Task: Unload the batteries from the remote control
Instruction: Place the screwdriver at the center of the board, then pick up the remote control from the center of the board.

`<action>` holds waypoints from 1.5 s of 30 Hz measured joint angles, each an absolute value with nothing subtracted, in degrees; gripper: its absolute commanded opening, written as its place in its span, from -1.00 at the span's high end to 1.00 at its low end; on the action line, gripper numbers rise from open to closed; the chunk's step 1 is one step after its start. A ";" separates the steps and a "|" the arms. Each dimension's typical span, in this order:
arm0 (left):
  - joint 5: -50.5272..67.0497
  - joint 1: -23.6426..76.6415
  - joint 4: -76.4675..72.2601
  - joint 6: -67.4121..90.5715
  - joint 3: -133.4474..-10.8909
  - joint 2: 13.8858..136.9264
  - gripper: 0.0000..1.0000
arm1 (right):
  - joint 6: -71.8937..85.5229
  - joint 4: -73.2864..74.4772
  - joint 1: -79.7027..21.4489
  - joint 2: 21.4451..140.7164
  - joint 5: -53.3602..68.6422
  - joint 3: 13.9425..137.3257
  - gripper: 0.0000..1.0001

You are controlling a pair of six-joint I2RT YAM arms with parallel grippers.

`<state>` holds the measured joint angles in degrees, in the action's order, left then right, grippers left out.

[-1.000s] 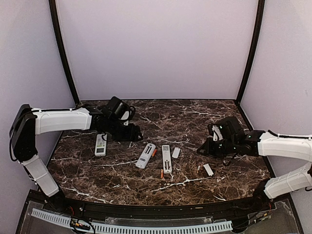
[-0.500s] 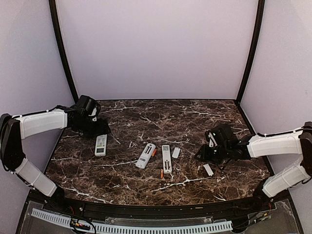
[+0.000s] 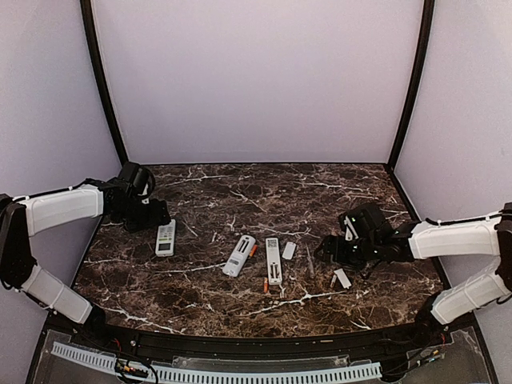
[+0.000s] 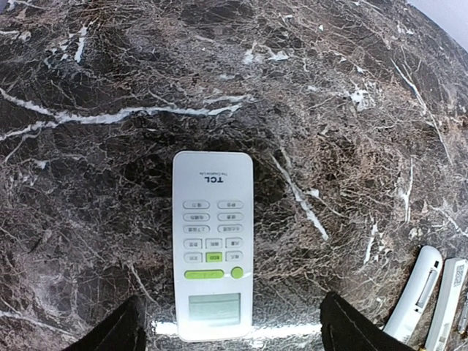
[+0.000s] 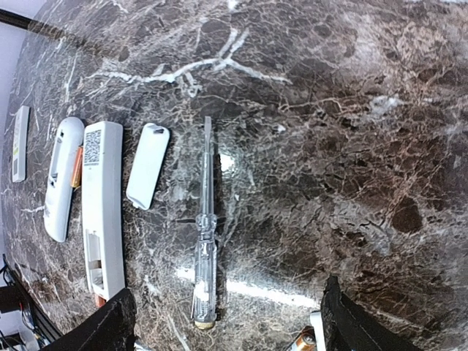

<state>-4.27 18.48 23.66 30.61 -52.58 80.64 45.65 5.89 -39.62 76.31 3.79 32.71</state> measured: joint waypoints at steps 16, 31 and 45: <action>-3.88 18.48 22.85 30.87 -51.99 91.29 -0.78 | 43.35 7.49 -39.62 71.99 0.89 35.16 -0.77; -3.51 18.50 22.00 28.77 -52.45 95.26 -0.56 | 43.40 7.97 -39.62 71.05 -1.65 35.16 -0.76; -9.02 20.86 24.77 28.14 -56.03 98.74 -0.01 | 43.72 8.38 -39.62 70.87 -2.68 35.16 -0.77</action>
<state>-9.02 20.86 24.77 28.14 -56.03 98.74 43.72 8.38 -39.62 70.87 -2.68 35.16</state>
